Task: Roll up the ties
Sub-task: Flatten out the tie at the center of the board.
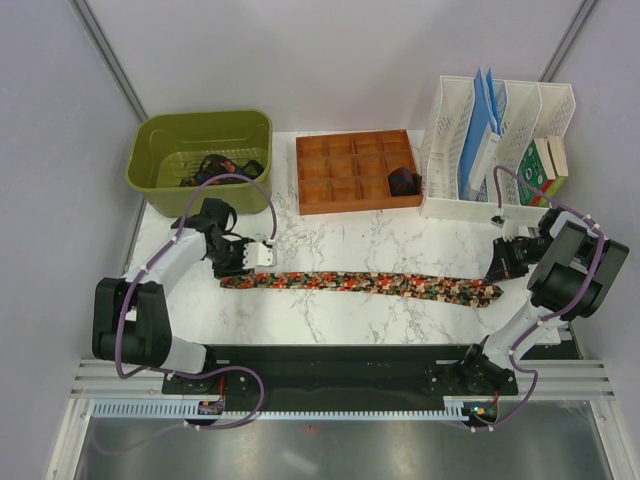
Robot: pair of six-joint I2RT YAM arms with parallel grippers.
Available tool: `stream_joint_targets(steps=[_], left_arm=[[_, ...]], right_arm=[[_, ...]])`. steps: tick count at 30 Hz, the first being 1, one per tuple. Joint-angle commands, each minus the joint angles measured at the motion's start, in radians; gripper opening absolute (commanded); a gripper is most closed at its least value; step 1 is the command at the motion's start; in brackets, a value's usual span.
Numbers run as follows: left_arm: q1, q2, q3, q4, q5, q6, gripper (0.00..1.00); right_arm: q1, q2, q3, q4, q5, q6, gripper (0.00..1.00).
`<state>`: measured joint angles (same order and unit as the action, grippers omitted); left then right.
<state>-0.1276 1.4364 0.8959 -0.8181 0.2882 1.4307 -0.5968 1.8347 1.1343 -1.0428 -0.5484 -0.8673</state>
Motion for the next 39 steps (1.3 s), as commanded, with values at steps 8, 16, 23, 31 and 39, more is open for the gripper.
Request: stream_joint_targets(steps=[8,16,23,31,39], left_arm=[[-0.072,0.030,0.011,0.000,0.049,-0.030,0.61],[-0.073,0.056,-0.060,0.076,-0.061,0.010,0.42],[-0.035,0.045,-0.058,0.079,-0.081,0.019,0.05],[-0.033,0.007,-0.016,0.074,0.011,-0.113,0.35],[0.020,-0.111,0.098,0.100,0.224,-0.647,1.00]], right_arm=[[-0.005,0.000,0.032,0.000,-0.018,-0.018,0.00],[-0.005,0.005,0.041,0.001,-0.005,-0.019,0.00],[-0.005,0.015,0.070,0.013,0.001,-0.010,0.00],[0.008,0.014,0.125,-0.035,-0.047,-0.009,0.08],[-0.011,-0.060,0.163,-0.094,-0.079,-0.021,0.66]])
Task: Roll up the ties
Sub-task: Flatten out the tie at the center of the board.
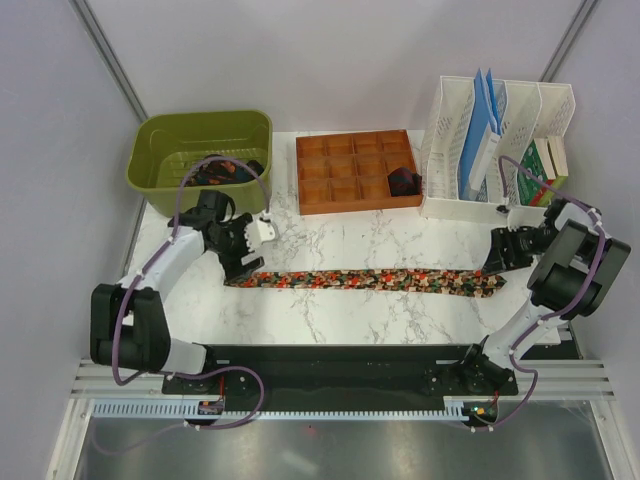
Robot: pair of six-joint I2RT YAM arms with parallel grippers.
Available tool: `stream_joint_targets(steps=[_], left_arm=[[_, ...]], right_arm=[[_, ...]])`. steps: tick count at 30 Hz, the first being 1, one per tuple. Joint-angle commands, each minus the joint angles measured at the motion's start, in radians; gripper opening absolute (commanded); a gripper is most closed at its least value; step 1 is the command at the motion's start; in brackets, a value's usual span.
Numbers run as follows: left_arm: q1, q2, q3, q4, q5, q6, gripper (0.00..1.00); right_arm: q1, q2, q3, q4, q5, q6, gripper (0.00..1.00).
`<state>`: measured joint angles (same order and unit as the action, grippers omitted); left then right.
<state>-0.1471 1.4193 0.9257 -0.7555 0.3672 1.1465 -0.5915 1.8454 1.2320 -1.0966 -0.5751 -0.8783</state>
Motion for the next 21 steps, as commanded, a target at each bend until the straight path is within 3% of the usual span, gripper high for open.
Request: stream_joint_targets(steps=[1,5,8,11,15,18,21], left_arm=[[0.076,-0.109,0.070,0.051,0.182,-0.423,1.00],[0.142,-0.187,0.059,0.087,0.178,-0.696,0.99],[0.210,-0.230,0.045,0.071,0.183,-0.740,1.00],[0.248,-0.272,0.001,0.055,0.182,-0.688,1.00],[0.265,-0.224,-0.051,0.033,0.127,-0.616,1.00],[0.334,-0.125,-0.051,0.041,0.140,-0.622,0.83],[0.369,-0.054,-0.033,0.042,0.185,-0.653,0.79]], right_arm=[[-0.017,-0.089,0.075,-0.055,-0.066,-0.011,0.66],[-0.021,-0.173,0.072,-0.085,-0.103,-0.036,0.71],[-0.005,-0.253,0.031,-0.083,-0.129,-0.034,0.65],[0.031,-0.323,-0.035,-0.074,-0.147,-0.034,0.59],[0.128,-0.431,-0.144,0.036,-0.111,0.024,0.57],[0.251,-0.486,-0.218,0.128,-0.054,0.100,0.56],[0.378,-0.505,-0.261,0.209,-0.011,0.177,0.54]])
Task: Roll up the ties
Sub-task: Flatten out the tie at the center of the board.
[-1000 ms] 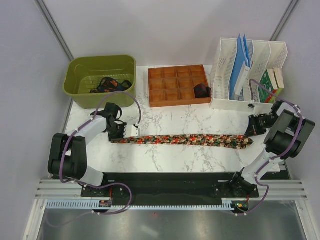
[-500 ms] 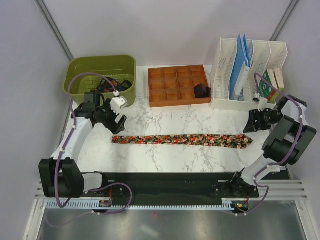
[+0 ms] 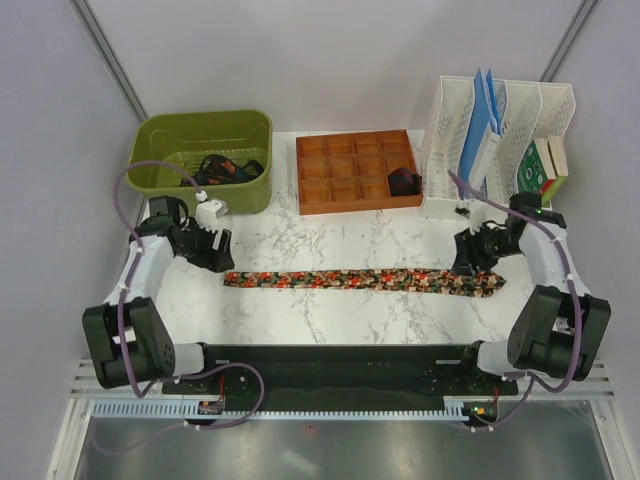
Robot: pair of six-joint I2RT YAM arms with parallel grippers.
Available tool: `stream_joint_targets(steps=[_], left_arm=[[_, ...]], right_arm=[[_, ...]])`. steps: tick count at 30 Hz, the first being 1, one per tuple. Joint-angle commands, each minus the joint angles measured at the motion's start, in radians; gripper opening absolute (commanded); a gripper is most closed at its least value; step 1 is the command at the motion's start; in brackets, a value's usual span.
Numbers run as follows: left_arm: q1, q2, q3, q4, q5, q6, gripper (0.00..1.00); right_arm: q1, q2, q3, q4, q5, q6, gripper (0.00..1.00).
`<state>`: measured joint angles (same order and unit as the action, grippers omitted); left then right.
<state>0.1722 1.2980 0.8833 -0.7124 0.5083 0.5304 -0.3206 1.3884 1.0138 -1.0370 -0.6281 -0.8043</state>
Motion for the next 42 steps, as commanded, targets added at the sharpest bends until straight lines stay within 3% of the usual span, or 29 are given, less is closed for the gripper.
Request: stream_joint_targets(steps=[1,12,19,25,32,38,39,42], left_arm=[[0.050,0.075,0.003,0.004,0.047,-0.040,0.77],[0.098,0.153,-0.020,0.018,0.077,-0.035,0.57],[0.098,0.216,-0.038,0.001,0.121,0.039,0.56],[0.096,0.299,-0.017,0.001,0.150,0.048,0.50],[0.089,0.391,0.060,0.005,0.203,0.003,0.35],[0.089,0.342,0.112,-0.019,0.242,-0.036,0.24],[0.090,0.328,0.117,-0.036,0.243,-0.041,0.23],[0.081,0.267,0.126,-0.047,0.217,-0.061,0.22]], right_arm=[[0.159,-0.046,-0.049,0.169,0.048,0.120,0.53],[0.489,0.037,-0.081,0.396,0.047,0.352,0.43],[0.719,0.150,-0.095,0.526,0.149,0.381,0.37],[0.739,0.250,-0.139,0.568,0.272,0.315,0.33],[0.727,0.288,-0.130,0.574,0.334,0.263,0.31],[0.727,0.236,-0.089,0.546,0.208,0.341,0.38],[0.727,0.224,-0.083,0.548,0.187,0.391,0.44],[0.727,0.152,-0.060,0.610,0.099,0.531,0.49]])
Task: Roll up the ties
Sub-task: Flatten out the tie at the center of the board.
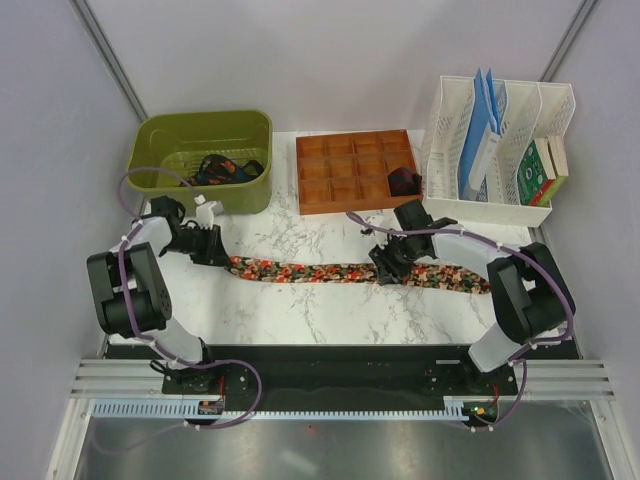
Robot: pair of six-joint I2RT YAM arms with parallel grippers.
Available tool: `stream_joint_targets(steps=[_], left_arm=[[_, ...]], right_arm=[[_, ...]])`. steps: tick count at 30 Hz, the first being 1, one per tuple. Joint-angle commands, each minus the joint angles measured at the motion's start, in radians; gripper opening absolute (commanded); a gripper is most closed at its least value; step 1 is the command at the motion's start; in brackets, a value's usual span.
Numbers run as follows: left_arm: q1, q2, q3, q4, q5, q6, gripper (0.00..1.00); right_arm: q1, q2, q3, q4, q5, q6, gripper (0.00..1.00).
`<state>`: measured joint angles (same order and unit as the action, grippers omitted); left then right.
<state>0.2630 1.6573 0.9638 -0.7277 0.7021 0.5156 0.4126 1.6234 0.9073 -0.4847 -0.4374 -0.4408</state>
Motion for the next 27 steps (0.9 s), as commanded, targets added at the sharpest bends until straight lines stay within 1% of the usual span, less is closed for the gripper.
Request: stream_joint_targets(steps=[1,2,3,4,5,8,10,11,12,13,14,15,16,17,18,21,23,27], left_arm=[[-0.019,-0.114,0.047,-0.036,0.002,-0.055,0.22],[-0.025,-0.122,0.055,-0.042,-0.007,-0.071,0.22],[-0.031,-0.129,0.058,-0.062,-0.016,-0.075,0.23],[-0.044,-0.145,0.062,-0.070,-0.029,-0.080,0.28],[-0.047,-0.149,0.067,-0.078,-0.032,-0.086,0.29],[-0.051,-0.159,0.064,-0.122,-0.056,-0.069,0.30],[-0.050,-0.151,0.058,-0.125,-0.105,-0.060,0.32],[-0.050,-0.130,0.059,-0.125,-0.118,-0.051,0.33],[-0.050,-0.120,0.064,-0.124,-0.128,-0.045,0.36],[-0.050,-0.113,0.065,-0.125,-0.139,-0.037,0.46],[-0.047,-0.113,0.062,-0.113,-0.144,-0.029,0.49],[-0.047,-0.114,0.056,-0.104,-0.148,-0.034,0.52],[-0.042,-0.119,0.046,-0.098,-0.138,-0.038,0.59],[-0.039,-0.117,0.039,-0.089,-0.127,-0.055,0.62],[-0.036,-0.114,0.033,-0.085,-0.118,-0.069,0.63],[-0.028,-0.079,0.042,-0.059,-0.099,-0.124,0.65],[-0.019,-0.053,0.067,-0.053,-0.090,-0.178,0.65],[-0.016,0.010,0.090,-0.062,-0.098,-0.236,0.59]], right_arm=[[-0.008,-0.094,0.051,0.079,-0.121,0.206,0.53],[-0.005,-0.103,0.054,0.102,-0.133,0.252,0.57],[-0.005,-0.111,0.070,0.139,-0.145,0.311,0.59],[-0.003,-0.111,0.082,0.149,-0.161,0.338,0.61],[0.000,-0.108,0.096,0.156,-0.170,0.355,0.62],[0.011,-0.077,0.157,0.161,-0.202,0.401,0.60],[0.026,-0.047,0.171,0.176,-0.202,0.406,0.60],[0.061,-0.036,0.170,0.175,-0.178,0.389,0.59],[0.078,-0.013,0.159,0.169,-0.164,0.373,0.58],[0.097,-0.005,0.150,0.170,-0.146,0.358,0.57],[0.132,0.001,0.139,0.169,-0.120,0.317,0.56],[0.147,0.003,0.110,0.170,-0.051,0.291,0.56],[0.164,0.000,0.095,0.176,-0.008,0.262,0.56],[0.192,-0.003,0.078,0.188,0.030,0.211,0.57],[0.207,-0.017,0.043,0.220,0.122,0.180,0.58],[0.242,-0.033,-0.002,0.267,0.245,0.082,0.60],[0.258,-0.031,-0.005,0.268,0.284,0.053,0.60],[0.314,-0.011,-0.022,0.313,0.348,-0.009,0.57]])
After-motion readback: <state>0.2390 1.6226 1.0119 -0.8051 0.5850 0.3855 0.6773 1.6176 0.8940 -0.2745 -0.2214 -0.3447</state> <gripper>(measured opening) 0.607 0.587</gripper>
